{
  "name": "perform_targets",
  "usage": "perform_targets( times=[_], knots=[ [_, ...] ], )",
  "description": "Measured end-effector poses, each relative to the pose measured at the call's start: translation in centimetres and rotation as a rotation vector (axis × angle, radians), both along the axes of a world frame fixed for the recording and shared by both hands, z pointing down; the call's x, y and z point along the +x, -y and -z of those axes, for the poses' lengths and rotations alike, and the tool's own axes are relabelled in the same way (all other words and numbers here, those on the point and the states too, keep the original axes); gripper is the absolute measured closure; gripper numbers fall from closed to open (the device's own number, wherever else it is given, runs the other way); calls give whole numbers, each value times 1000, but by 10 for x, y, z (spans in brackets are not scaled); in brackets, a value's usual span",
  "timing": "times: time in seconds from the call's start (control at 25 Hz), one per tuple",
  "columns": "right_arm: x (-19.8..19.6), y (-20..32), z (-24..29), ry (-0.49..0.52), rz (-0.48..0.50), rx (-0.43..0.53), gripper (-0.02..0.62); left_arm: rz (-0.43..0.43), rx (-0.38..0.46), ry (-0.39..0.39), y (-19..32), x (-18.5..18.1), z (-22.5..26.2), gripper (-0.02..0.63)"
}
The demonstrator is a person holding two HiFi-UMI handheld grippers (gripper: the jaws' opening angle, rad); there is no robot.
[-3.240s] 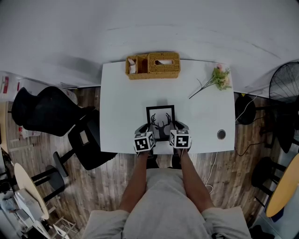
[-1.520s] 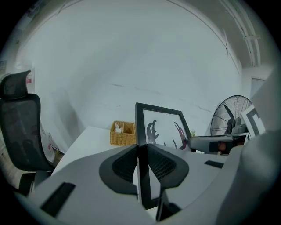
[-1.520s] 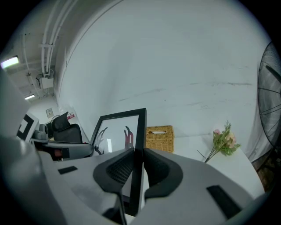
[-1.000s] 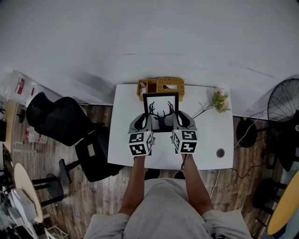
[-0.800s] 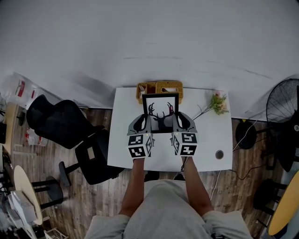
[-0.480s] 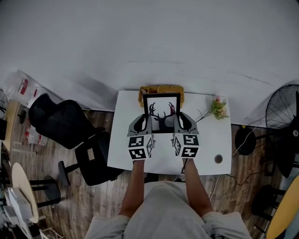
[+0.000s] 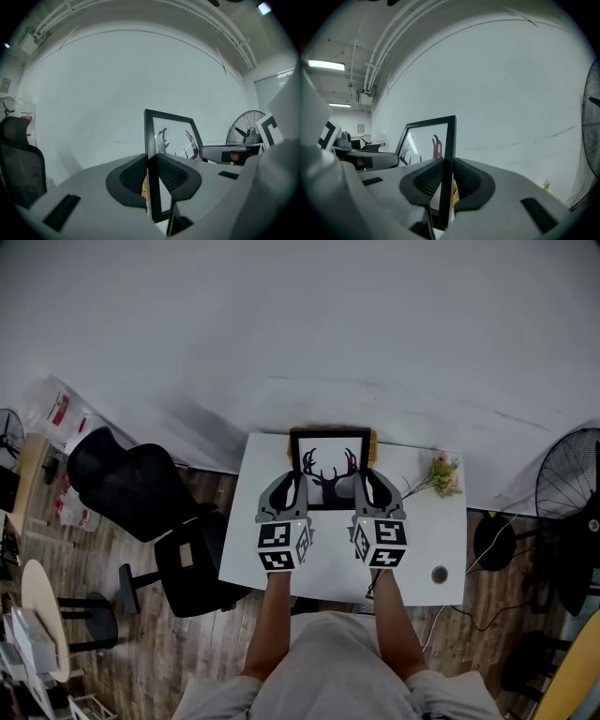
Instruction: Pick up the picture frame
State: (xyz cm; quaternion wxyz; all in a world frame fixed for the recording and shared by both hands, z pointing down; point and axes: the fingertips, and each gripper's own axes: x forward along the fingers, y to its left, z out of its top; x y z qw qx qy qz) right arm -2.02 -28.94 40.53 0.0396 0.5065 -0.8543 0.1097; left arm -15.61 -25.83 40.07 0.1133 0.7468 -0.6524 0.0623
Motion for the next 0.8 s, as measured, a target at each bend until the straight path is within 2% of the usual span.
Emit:
perform_targets(
  times=[0.44, 0.8],
  knots=[
    [-1, 2, 47, 13, 13, 102, 522, -1, 111, 19, 0, 0, 45, 518],
    [13, 0, 81, 40, -5, 172, 522, -25, 191, 45, -1, 13, 79, 518]
  ],
)
